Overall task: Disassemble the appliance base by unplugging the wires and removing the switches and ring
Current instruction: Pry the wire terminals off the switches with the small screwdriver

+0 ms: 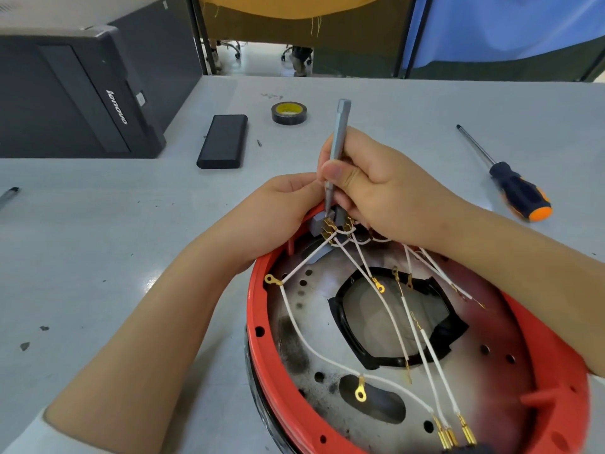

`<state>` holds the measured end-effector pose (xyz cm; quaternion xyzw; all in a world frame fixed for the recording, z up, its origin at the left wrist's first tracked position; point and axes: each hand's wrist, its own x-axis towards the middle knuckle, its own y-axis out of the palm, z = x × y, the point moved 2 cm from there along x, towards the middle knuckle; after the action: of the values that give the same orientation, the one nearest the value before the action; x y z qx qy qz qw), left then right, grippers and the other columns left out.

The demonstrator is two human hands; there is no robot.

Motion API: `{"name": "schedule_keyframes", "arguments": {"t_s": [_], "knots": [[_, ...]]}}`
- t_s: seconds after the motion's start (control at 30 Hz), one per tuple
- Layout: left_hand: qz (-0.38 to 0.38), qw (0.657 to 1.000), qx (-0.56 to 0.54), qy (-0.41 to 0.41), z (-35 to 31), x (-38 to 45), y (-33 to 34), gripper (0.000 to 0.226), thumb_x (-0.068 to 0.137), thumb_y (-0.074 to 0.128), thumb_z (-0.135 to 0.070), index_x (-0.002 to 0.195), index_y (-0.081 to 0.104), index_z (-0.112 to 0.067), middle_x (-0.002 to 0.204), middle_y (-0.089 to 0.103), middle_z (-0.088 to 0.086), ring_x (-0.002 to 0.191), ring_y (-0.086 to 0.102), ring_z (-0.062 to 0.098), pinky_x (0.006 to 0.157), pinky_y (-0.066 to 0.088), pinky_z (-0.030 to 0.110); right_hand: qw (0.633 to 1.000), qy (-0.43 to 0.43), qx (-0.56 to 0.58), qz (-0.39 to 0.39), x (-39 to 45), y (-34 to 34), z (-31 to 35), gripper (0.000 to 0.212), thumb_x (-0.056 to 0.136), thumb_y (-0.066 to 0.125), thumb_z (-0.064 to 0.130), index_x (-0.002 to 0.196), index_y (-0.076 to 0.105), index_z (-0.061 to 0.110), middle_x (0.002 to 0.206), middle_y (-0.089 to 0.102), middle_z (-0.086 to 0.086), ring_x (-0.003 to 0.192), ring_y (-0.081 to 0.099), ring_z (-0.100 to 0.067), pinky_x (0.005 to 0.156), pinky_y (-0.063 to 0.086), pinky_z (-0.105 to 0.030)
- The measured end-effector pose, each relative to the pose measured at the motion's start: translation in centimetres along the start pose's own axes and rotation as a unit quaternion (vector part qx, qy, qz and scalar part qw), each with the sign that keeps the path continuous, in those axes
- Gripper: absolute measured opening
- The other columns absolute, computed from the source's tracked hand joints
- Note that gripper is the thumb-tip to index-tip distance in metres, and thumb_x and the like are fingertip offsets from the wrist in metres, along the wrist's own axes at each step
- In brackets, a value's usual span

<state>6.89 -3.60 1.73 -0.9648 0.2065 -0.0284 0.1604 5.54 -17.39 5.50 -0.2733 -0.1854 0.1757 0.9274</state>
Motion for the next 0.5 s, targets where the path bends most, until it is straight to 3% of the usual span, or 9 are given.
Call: {"name": "schedule_keyframes", "arguments": {"t_s": [0.07,0.17,0.33,0.5], "knots": [[0.007,1.0,-0.011,0.0,0.0,0.0,0.0,0.036,0.1,0.04,-0.037,0.083,0.071,-0.031,0.089,0.072,0.004,0.081,0.063,0.012,0.075,0.05,0.017,1.0,0.008,0.008,0.005,0.2,0.0,-0.1,0.014,0.102,0.04,0.016,0.09,0.047,0.018,0.06,0.045,0.004,0.042,0.043,-0.001,0.046,0.036,-0.012],[0.006,1.0,-0.01,0.006,-0.3,-0.1,0.0,0.039,0.1,0.041,-0.035,0.076,0.072,-0.038,0.081,0.073,-0.01,0.076,0.065,0.0,0.068,0.048,0.008,1.0,-0.014,0.019,0.013,-0.3,-0.1,-0.1,0.016,0.102,0.039,0.014,0.089,0.047,0.02,0.062,0.046,0.002,0.045,0.044,-0.003,0.05,0.037,-0.013],[0.003,1.0,0.015,0.01,-0.5,-0.3,-0.1,0.042,0.099,0.04,-0.038,0.071,0.071,-0.037,0.08,0.072,-0.009,0.074,0.064,0.0,0.067,0.047,0.007,0.998,-0.059,0.0,0.006,-1.1,-0.1,-0.3,0.016,0.101,0.041,0.016,0.091,0.047,0.027,0.065,0.051,0.007,0.054,0.05,-0.001,0.055,0.04,-0.012],[0.002,1.0,0.012,0.018,-0.6,-0.4,-0.1,0.042,0.099,0.041,-0.035,0.069,0.07,-0.034,0.07,0.069,-0.016,0.066,0.061,-0.007,0.059,0.043,0.003,0.992,-0.083,-0.091,-0.008,-1.3,0.2,0.1,0.012,0.099,0.041,0.023,0.094,0.045,0.032,0.065,0.053,0.005,0.057,0.052,-0.006,0.056,0.04,-0.015]]}}
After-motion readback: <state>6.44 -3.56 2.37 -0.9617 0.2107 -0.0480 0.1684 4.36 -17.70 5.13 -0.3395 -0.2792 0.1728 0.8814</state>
